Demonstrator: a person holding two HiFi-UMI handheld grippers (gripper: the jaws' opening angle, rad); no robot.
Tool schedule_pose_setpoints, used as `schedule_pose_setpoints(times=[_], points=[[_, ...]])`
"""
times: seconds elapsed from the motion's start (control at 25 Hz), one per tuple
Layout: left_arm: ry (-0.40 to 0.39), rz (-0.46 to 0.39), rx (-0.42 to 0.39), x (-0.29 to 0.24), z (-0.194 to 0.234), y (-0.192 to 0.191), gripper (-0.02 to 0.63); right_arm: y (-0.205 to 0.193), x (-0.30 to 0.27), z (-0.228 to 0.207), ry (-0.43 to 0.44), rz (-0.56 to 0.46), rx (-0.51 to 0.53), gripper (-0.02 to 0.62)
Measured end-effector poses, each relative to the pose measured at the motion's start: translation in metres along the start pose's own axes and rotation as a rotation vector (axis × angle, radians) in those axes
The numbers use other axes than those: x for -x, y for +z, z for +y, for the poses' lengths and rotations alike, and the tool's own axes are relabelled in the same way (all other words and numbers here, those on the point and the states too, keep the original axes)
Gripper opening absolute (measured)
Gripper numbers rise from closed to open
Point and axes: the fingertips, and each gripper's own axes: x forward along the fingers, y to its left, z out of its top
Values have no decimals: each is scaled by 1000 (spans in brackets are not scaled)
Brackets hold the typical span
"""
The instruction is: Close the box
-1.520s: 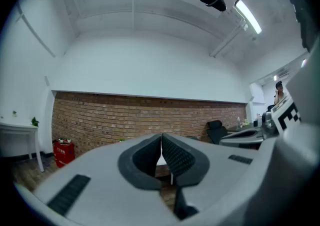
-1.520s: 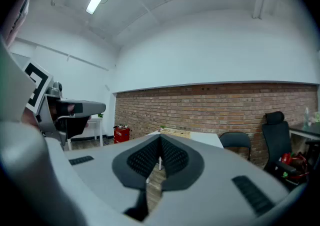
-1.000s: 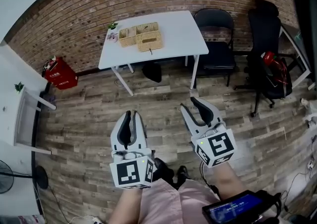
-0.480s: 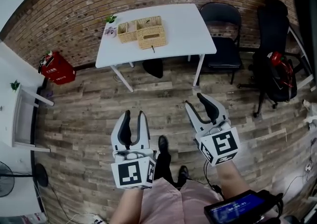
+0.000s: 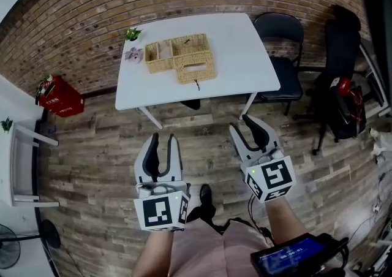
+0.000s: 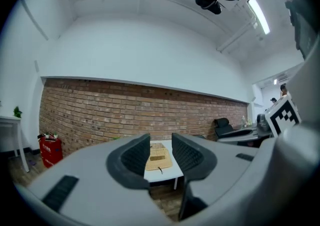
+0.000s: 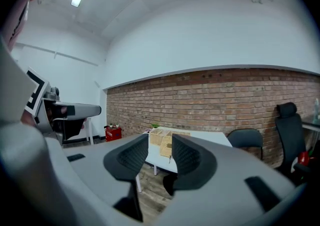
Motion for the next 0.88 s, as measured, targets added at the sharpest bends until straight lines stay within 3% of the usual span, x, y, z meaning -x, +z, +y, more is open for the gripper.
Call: schedule_pose_setpoints(times=[0.36, 0.88], points=[[-29, -23, 14, -59, 27, 14, 141, 35, -43, -26, -57, -34, 26, 135], [-67, 82, 3, -125, 17, -28, 141, 9, -92, -77, -75, 11, -21, 127]])
